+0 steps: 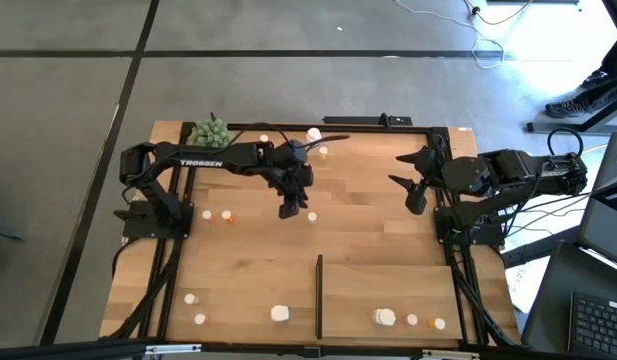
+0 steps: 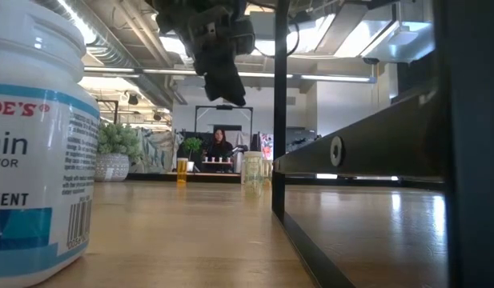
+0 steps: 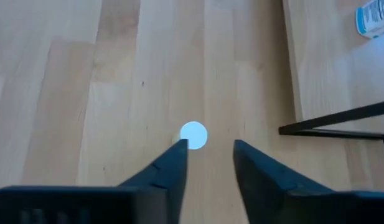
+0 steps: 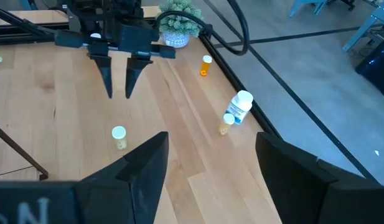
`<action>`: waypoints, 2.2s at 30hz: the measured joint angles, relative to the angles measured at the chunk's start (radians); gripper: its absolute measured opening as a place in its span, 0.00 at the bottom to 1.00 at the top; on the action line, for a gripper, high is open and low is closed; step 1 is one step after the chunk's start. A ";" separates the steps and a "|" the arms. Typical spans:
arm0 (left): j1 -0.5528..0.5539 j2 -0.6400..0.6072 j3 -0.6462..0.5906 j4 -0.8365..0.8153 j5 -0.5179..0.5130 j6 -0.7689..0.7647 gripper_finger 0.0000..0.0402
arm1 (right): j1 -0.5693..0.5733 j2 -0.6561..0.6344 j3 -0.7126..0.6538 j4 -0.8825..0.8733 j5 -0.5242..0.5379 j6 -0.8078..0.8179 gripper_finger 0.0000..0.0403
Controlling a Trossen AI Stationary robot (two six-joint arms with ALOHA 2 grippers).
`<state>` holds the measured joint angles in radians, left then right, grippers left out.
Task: Pick and place medicine bottles onto shelf by color
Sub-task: Put the middle yellow pill bottle on the shelf
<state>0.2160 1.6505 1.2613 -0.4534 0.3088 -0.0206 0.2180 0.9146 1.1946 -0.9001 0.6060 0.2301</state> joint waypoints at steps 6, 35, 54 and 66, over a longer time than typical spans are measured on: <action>-0.006 0.042 -0.002 0.012 0.003 0.031 0.58 | 0.001 0.000 0.000 0.001 -0.001 0.000 0.60; -0.019 0.225 0.000 0.113 -0.014 0.076 0.75 | 0.000 0.018 -0.001 0.019 -0.033 -0.003 0.60; -0.048 0.264 -0.001 0.134 -0.050 0.076 0.75 | 0.000 0.019 -0.001 0.019 -0.033 -0.003 0.60; -0.051 0.264 -0.001 0.142 -0.088 0.077 0.71 | 0.000 0.019 -0.001 0.019 -0.033 -0.003 0.60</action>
<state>0.1650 1.9144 1.2606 -0.3119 0.2211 0.0559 0.2183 0.9340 1.1938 -0.8806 0.5731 0.2272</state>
